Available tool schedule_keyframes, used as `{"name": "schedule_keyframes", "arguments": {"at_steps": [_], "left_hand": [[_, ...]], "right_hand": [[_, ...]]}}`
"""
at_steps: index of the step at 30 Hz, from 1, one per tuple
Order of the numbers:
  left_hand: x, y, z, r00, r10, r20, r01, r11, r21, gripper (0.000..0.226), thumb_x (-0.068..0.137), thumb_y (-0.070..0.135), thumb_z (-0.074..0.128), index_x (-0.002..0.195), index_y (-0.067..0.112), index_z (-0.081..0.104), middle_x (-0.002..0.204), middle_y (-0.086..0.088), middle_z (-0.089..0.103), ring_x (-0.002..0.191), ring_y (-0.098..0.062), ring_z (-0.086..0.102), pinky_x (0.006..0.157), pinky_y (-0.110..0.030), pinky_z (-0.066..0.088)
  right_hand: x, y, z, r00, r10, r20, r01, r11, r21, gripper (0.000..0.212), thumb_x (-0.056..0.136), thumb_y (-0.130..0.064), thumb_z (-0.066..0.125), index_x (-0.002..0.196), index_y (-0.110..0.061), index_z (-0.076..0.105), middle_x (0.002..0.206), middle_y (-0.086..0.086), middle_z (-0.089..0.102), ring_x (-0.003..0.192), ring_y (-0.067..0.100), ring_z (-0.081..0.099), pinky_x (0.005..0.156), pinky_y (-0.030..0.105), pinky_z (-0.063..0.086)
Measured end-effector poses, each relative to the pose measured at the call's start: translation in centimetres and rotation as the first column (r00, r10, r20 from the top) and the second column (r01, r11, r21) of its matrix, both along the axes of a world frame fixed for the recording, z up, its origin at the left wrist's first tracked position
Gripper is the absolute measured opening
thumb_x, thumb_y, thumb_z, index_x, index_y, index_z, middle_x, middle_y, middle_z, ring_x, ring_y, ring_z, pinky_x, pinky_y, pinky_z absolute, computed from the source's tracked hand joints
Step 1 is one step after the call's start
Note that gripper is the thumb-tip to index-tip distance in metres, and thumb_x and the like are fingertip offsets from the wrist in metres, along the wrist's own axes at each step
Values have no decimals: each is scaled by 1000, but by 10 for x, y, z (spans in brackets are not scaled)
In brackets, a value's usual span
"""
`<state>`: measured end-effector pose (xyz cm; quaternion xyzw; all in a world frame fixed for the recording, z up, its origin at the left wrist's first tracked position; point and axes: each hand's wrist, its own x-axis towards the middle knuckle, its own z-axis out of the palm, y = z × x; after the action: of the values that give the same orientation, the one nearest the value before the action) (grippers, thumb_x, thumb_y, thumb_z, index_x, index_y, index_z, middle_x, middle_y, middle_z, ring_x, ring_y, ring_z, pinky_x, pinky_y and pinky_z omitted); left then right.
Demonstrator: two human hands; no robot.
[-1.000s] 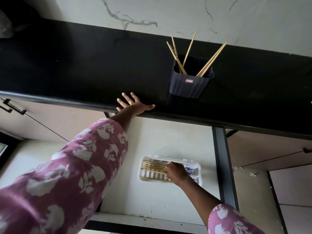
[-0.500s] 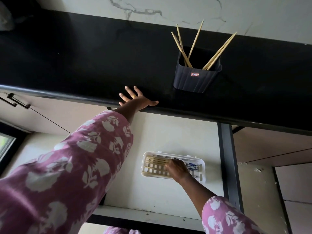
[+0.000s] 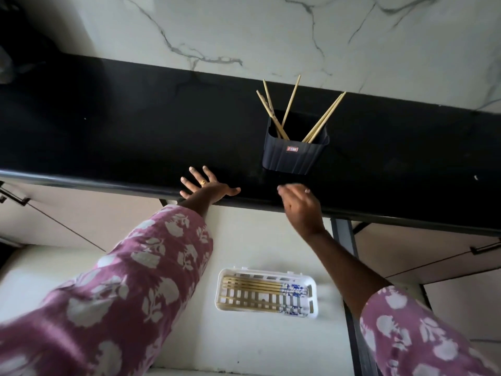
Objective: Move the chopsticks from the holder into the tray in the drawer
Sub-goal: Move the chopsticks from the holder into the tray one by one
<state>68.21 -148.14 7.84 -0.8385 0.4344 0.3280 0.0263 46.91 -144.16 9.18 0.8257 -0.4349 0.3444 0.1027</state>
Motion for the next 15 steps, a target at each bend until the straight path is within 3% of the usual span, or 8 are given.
{"name": "schedule_keyframes", "arguments": {"at_steps": [3, 6, 9, 12, 15], "left_hand": [[1, 0, 1, 1000, 3, -11, -3, 1000, -1, 121, 66, 81, 53, 149, 23, -15, 155, -10, -25, 140, -45, -18, 111, -61, -1], [0, -1, 2, 1000, 9, -14, -9, 1000, 6, 122, 66, 79, 55, 148, 24, -18, 154, -8, -29, 139, -44, -21, 111, -60, -2], [-1, -3, 3, 1000, 24, -14, -24, 1000, 20, 122, 67, 77, 56, 147, 25, -20, 153, -8, -32, 139, -44, -22, 111, -60, -2], [0, -4, 2, 1000, 20, -19, -20, 999, 29, 122, 68, 77, 56, 147, 25, -20, 152, -8, -33, 138, -45, -23, 111, -61, -2], [0, -5, 3, 1000, 25, -17, -24, 999, 42, 121, 69, 75, 57, 146, 24, -21, 152, -8, -34, 138, -45, -23, 111, -61, -2]], "right_hand": [[5, -38, 35, 991, -82, 102, 84, 996, -11, 11, 75, 5, 71, 85, 2, 74, 79, 14, 74, 72, 27, 71, 67, 31, 58], [13, -69, 60, 970, -182, 163, 152, 972, 180, 17, 87, -4, 61, 99, 3, 70, 94, 18, 73, 87, 32, 69, 77, 40, 57], [22, -100, 76, 939, -264, 222, 172, 916, 362, 21, 90, -9, 59, 104, 2, 69, 98, 19, 71, 86, 31, 68, 76, 28, 53], [31, -129, 81, 926, -335, 173, 203, 829, 521, 22, 91, -17, 59, 99, 0, 71, 96, 20, 71, 95, 32, 63, 79, 32, 52], [38, -150, 84, 899, -395, 189, 214, 773, 597, 24, 90, -18, 61, 100, 0, 71, 101, 19, 71, 104, 30, 59, 74, 27, 43]]}}
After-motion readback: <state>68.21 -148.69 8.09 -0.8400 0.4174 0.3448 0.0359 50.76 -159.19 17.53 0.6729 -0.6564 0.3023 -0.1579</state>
